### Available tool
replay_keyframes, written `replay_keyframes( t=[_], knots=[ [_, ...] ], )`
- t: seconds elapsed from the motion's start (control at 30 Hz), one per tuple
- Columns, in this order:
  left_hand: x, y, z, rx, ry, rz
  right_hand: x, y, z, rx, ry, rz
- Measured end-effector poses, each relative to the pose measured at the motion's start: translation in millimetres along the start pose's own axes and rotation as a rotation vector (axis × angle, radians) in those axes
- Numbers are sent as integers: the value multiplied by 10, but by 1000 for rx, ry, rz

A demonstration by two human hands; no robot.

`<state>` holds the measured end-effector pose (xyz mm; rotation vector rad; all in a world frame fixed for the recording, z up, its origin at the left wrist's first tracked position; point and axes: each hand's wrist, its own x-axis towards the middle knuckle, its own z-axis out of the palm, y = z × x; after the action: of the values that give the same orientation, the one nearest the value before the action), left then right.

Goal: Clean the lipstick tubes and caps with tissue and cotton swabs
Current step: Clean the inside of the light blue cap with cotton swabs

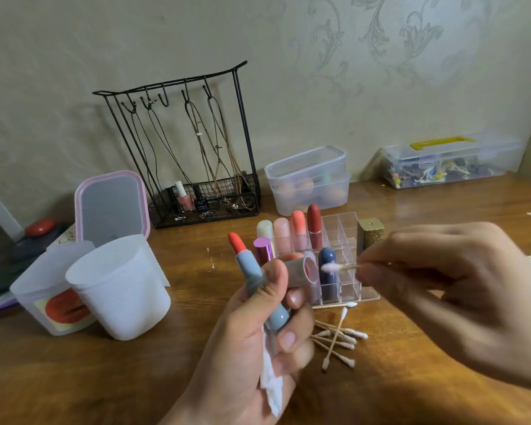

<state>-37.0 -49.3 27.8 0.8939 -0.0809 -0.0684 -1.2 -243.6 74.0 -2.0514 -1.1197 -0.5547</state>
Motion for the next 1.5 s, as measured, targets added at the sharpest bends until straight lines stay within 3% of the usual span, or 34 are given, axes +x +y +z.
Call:
replay_keyframes(
  t=[0.23, 0.5, 0.7, 0.9, 1.1, 1.3, 1.5],
  knots=[
    [-2, 18, 26, -21, 66, 12, -7, 100, 157, -89, 47, 32],
    [-25, 53, 119, 190, 159, 134, -45, 114, 181, -298, -27, -8],
    [-50, 55, 135, 258, 168, 170, -30, 98, 168, -87, -204, -34],
    [-45, 60, 130, 284, 149, 194, -13, 39, 173, 164, -122, 23],
    [-42, 93, 136, 287, 131, 149, -53, 45, 231, -9, 13, 97],
    [-49, 103, 135, 264, 175, 134, -58, -6, 230, -95, -145, 83],
    [-54, 110, 123, 267, 164, 192, 6, -66, 138, 122, -251, 69]
  ],
)
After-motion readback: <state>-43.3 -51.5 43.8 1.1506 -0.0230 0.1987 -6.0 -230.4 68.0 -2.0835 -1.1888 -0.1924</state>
